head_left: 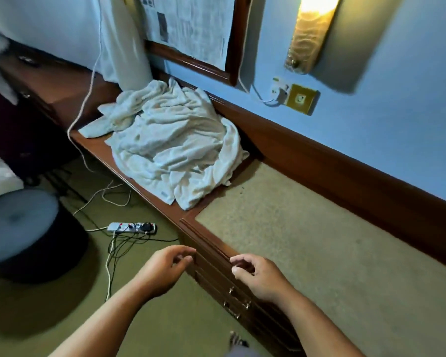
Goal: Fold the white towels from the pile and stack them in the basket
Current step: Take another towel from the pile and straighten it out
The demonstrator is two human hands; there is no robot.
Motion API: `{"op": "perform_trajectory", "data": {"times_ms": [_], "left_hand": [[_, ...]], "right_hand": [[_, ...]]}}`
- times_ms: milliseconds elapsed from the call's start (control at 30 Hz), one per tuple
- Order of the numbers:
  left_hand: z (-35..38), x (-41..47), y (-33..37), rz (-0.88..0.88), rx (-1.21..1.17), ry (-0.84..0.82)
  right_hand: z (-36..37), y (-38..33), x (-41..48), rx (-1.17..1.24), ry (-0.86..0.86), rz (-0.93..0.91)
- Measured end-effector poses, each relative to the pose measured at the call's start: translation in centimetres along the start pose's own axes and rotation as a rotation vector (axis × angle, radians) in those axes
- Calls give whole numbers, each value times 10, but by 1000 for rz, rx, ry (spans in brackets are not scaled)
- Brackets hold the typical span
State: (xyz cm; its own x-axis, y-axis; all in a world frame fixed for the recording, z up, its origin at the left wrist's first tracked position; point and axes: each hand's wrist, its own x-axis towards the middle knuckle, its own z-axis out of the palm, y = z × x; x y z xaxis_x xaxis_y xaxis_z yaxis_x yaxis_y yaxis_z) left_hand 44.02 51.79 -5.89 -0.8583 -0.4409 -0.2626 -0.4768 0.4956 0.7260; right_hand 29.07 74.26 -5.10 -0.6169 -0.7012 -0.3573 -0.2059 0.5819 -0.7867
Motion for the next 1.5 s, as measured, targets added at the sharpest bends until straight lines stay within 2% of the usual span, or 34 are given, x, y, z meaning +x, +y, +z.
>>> {"op": "perform_trajectory", "data": {"times_ms": [233,367,567,800,967,1167,1233,1300,1367,1433,1500], "left_hand": [[-23,60,-33,-55,-101,5],[-73,93,-54,-126,-109,-7],[-170,170,-99,-232,-138,296],[-225,295,-131,-241,-193,133],[-260,421,-144,-305,-364,159],[-297,533,-142,-415,-363,95],[-296,552,-128,-316,-124,50],[-289,553,-102,-94,76,-54],[-281,536,-71,145,156,-287],[-267,514,-54,388,290,-615],[-253,492,-48,550,476,-847]], "right_hand": [[-5,-23,109,0,-43,48],[-1,-55,192,14,-99,65],[16,-139,325,12,-109,-68],[37,-189,425,87,-104,-66],[25,-192,472,131,63,84],[15,-201,487,202,303,235],[21,-200,480,266,374,279],[29,-201,472,356,414,322],[33,-201,468,468,464,386],[33,-198,468,639,523,448],[29,-198,471,773,520,522]]}}
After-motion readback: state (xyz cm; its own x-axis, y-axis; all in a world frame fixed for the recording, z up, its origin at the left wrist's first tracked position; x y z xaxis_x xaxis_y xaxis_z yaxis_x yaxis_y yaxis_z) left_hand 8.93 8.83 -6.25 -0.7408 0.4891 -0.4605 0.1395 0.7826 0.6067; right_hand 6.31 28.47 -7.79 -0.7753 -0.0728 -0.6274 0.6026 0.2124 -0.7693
